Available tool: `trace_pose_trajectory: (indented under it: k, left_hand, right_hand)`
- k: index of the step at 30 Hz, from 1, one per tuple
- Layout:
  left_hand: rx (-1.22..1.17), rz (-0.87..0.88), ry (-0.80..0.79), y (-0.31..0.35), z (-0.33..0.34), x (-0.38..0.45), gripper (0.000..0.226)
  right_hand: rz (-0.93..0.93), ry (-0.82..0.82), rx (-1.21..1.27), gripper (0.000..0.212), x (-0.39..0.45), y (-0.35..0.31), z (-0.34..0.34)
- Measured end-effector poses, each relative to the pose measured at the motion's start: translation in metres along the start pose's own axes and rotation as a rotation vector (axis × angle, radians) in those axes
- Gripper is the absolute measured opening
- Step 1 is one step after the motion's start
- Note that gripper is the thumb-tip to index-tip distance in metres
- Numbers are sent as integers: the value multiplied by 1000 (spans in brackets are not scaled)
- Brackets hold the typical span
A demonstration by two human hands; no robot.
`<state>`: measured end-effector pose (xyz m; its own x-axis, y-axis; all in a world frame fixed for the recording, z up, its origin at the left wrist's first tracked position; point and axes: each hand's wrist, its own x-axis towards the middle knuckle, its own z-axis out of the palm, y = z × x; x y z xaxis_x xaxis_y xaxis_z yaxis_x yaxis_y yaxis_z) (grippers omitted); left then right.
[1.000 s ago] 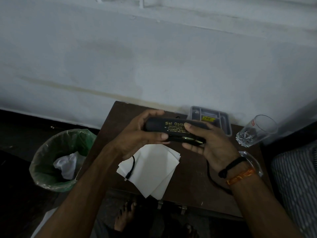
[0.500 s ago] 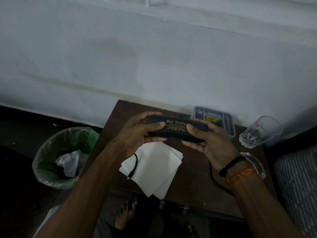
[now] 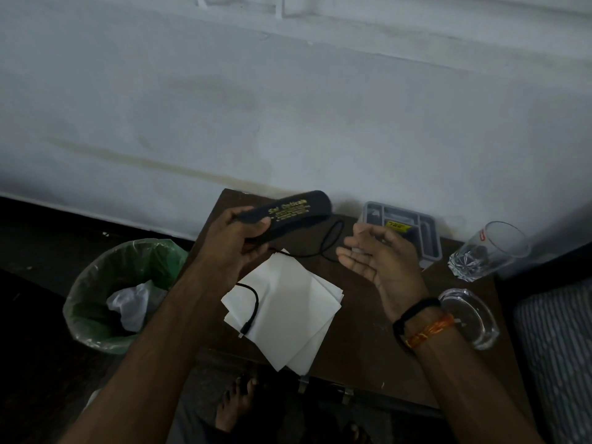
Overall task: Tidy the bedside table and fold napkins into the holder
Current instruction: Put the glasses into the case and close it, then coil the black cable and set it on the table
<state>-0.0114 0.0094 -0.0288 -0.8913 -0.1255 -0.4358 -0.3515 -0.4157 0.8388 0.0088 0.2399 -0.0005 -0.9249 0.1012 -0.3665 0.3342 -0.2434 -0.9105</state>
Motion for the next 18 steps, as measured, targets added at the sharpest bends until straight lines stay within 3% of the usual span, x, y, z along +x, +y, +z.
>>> trace_pose_trajectory:
  k: [3, 6, 18]
  left_hand:
    - [13, 38, 204, -3, -4, 3, 43]
    - [-39, 15, 304, -6, -12, 9, 43]
    - [-48, 81, 426, -11, -22, 23, 55]
  right_hand:
    - [20, -32, -67, 15, -1, 5, -1]
    - [9, -58, -166, 8, -1, 10, 0]
    - [-46, -77, -292, 13, 7, 23, 0]
